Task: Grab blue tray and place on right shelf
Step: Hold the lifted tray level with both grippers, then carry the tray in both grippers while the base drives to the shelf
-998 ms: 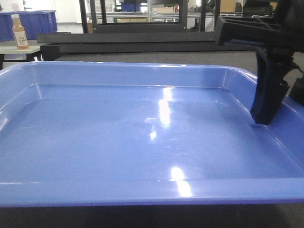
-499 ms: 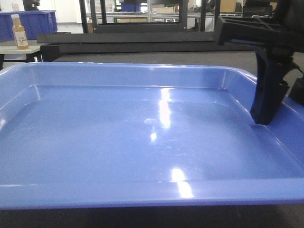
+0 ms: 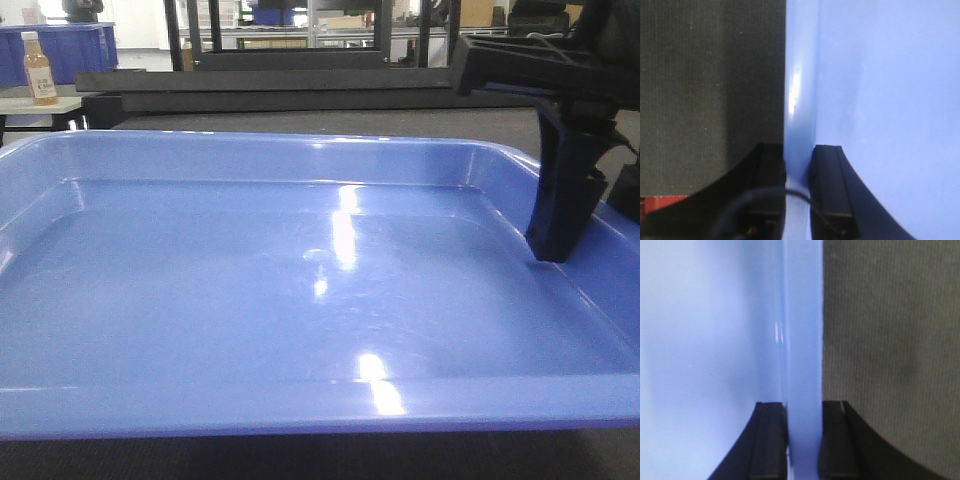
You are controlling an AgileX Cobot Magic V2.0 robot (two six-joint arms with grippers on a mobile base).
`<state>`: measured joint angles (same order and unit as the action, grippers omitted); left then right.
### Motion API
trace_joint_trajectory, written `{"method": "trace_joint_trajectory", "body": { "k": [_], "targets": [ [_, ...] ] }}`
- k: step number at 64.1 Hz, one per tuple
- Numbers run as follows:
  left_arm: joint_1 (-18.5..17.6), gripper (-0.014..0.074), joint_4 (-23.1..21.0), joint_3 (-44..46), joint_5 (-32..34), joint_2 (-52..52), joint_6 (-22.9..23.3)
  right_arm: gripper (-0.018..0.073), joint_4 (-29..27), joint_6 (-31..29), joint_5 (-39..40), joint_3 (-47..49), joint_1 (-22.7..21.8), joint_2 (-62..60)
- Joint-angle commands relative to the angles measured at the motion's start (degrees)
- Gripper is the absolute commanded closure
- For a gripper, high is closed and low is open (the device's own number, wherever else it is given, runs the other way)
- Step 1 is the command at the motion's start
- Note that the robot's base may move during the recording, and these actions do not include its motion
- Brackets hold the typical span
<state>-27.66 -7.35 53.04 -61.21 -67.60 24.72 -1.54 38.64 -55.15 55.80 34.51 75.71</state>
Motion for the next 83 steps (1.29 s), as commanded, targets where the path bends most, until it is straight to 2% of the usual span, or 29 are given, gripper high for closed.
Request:
{"method": "trace_joint_trajectory", "body": {
  "k": [1, 28, 56, 83],
  "targets": [
    [-0.48, 0.0606, -3.21, 2.01, 1.40, 0.89, 0.14, 0.0391, -0.44, 0.33, 2.82, 1.70, -0.13, -1.80],
    [-0.48, 0.0606, -3.30, 2.01, 1.40, 0.16, 0.14, 0.0391, -0.44, 0.33, 2.79, 1.70, -0.13, -1.80],
    [-0.48, 0.0606, -7.91, 2.01, 1.40, 0.16, 0.14, 0.0391, -0.44, 0.33, 2.66, 1.70, -0.13, -1.75],
    [-0.48, 0.0606, -7.94, 2.01, 1.40, 0.16, 0.14, 0.0391, -0.44, 0.33, 2.25, 1.70, -0.13, -1.75]
  ]
}}
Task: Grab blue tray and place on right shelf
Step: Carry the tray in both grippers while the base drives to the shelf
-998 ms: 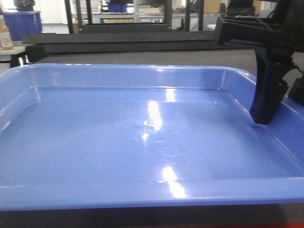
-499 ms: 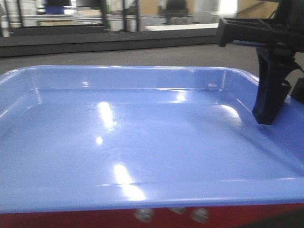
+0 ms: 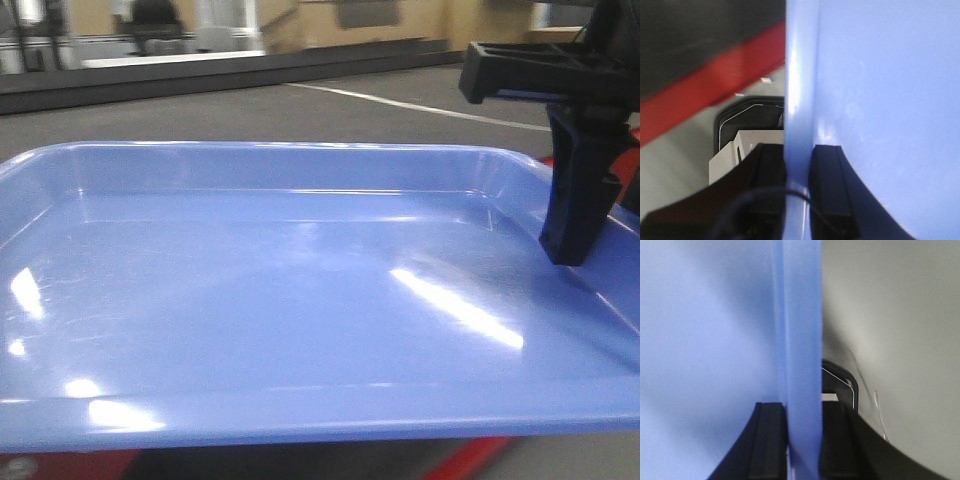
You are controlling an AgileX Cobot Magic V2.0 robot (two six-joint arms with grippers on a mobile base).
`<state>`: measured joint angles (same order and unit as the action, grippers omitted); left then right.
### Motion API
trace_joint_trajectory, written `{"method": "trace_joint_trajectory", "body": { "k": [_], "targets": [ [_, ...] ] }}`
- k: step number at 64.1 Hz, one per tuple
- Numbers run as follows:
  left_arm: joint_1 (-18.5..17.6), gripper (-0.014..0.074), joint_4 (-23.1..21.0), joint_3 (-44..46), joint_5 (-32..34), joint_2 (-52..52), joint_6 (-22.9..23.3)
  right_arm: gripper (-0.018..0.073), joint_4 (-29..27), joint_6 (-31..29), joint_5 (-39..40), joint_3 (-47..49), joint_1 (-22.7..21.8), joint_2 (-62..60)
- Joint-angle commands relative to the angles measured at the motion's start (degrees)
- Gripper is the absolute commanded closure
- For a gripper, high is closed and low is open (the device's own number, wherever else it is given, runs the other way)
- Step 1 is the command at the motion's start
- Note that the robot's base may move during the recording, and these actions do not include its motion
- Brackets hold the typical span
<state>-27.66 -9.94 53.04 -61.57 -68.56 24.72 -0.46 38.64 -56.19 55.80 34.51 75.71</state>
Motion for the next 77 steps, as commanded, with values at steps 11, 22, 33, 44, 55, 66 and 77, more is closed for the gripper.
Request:
{"method": "trace_joint_trajectory", "body": {
  "k": [11, 22, 33, 44, 55, 66, 77],
  "targets": [
    [-0.48, 0.0606, -5.35, 2.01, 1.76, 1.12, 0.14, 0.0391, -1.52, 0.33, 3.29, 1.70, -0.13, -1.75],
    [-0.48, 0.0606, -5.35, 2.01, 1.76, 1.12, 0.14, 0.0391, -1.52, 0.33, 3.29, 1.70, -0.13, -1.75],
    [-0.48, 0.0606, -5.35, 2.01, 1.76, 1.12, 0.14, 0.0391, -1.52, 0.33, 3.22, 1.70, -0.13, -1.75],
    [-0.48, 0.0606, -5.35, 2.01, 1.76, 1.12, 0.14, 0.0391, -1.52, 0.33, 3.22, 1.70, -0.13, -1.75],
    [-0.48, 0.0606, -5.35, 2.01, 1.76, 1.12, 0.14, 0.0391, -1.52, 0.33, 3.22, 1.70, -0.13, -1.75],
    [-0.48, 0.0606, -5.35, 2.01, 1.76, 1.12, 0.14, 0.0391, -1.52, 0.33, 3.22, 1.70, -0.13, -1.75],
    [-0.48, 0.0606, -5.35, 2.01, 1.76, 1.12, 0.14, 0.0391, -1.52, 0.33, 3.22, 1.70, -0.13, -1.75]
  ]
}}
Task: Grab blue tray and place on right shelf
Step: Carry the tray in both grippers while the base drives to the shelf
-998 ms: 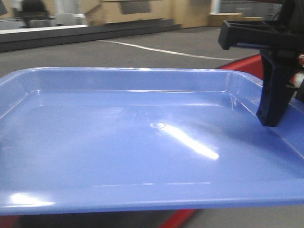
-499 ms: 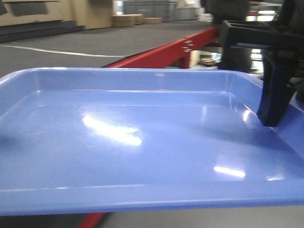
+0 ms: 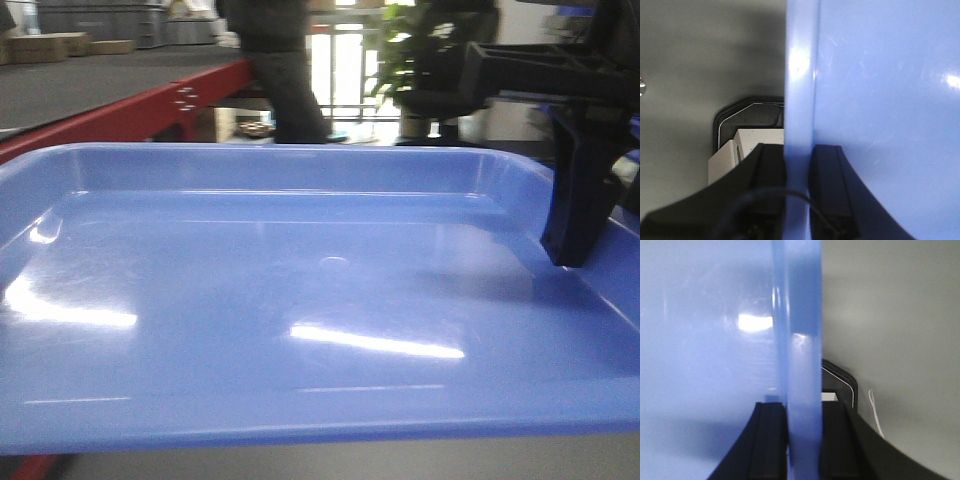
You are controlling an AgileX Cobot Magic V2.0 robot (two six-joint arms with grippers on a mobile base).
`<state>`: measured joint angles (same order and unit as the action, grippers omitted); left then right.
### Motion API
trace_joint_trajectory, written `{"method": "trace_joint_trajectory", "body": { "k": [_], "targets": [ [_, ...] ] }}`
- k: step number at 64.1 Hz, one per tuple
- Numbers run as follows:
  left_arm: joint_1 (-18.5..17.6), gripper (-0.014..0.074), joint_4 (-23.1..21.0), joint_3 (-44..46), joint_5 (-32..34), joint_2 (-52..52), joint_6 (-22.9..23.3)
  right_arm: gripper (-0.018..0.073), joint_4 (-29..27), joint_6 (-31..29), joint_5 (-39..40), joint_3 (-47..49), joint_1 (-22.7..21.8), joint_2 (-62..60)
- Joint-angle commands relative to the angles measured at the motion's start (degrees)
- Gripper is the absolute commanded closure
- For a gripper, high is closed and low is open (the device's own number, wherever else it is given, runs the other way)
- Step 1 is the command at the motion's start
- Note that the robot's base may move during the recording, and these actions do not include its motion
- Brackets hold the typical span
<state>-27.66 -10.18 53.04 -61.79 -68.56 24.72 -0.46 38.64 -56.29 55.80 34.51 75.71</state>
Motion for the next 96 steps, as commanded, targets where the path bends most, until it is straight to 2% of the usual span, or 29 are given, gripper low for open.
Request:
{"method": "trace_joint_trajectory", "body": {
  "k": [1, 96],
  "targets": [
    [-0.48, 0.0606, -5.11, 2.01, 1.98, 1.12, 0.14, 0.0391, -1.52, 0.33, 3.32, 1.70, -0.13, -1.75],
    [-0.48, 0.0606, -5.11, 2.01, 1.98, 1.12, 0.14, 0.0391, -1.52, 0.33, 3.32, 1.70, -0.13, -1.75]
  ]
}}
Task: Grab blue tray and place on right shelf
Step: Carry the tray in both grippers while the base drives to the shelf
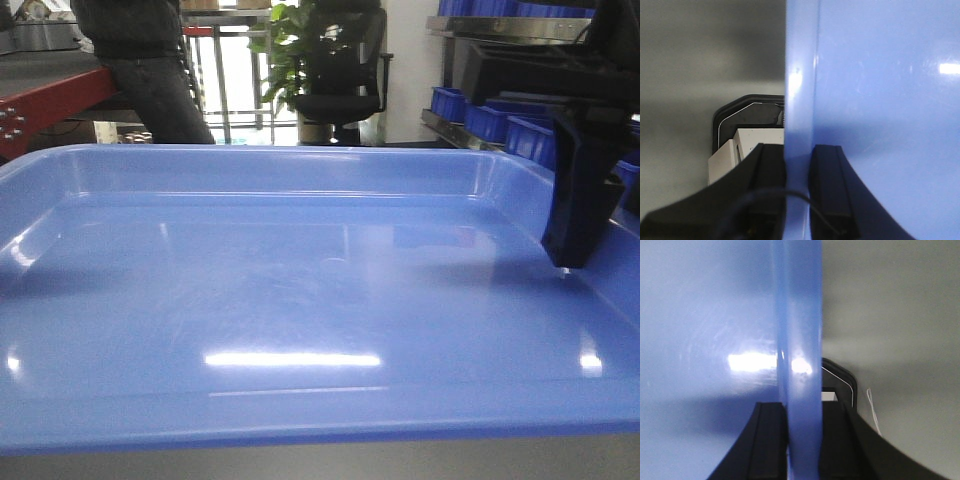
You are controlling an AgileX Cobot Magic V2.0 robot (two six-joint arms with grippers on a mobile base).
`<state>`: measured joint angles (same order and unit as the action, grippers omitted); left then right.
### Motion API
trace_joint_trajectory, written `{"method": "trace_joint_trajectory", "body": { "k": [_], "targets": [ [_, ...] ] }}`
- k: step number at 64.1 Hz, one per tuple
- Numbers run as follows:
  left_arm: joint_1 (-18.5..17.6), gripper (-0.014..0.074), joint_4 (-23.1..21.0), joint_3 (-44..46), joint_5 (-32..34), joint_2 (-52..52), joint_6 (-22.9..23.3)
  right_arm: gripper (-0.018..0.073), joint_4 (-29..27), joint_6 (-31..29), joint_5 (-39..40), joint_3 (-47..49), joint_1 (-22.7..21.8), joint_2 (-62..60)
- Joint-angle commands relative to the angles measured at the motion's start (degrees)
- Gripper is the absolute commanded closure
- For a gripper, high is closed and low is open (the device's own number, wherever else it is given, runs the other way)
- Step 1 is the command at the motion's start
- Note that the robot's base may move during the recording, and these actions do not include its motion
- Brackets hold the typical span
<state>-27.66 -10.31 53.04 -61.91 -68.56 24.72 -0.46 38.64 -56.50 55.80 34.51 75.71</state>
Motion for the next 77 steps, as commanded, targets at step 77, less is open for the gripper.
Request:
{"method": "trace_joint_trajectory", "body": {
  "k": [77],
  "targets": [
    [-0.48, 0.0606, -5.40, 2.01, 2.11, 1.12, 0.14, 0.0391, -1.52, 0.33, 3.53, 1.70, -0.13, -1.75]
  ]
}}
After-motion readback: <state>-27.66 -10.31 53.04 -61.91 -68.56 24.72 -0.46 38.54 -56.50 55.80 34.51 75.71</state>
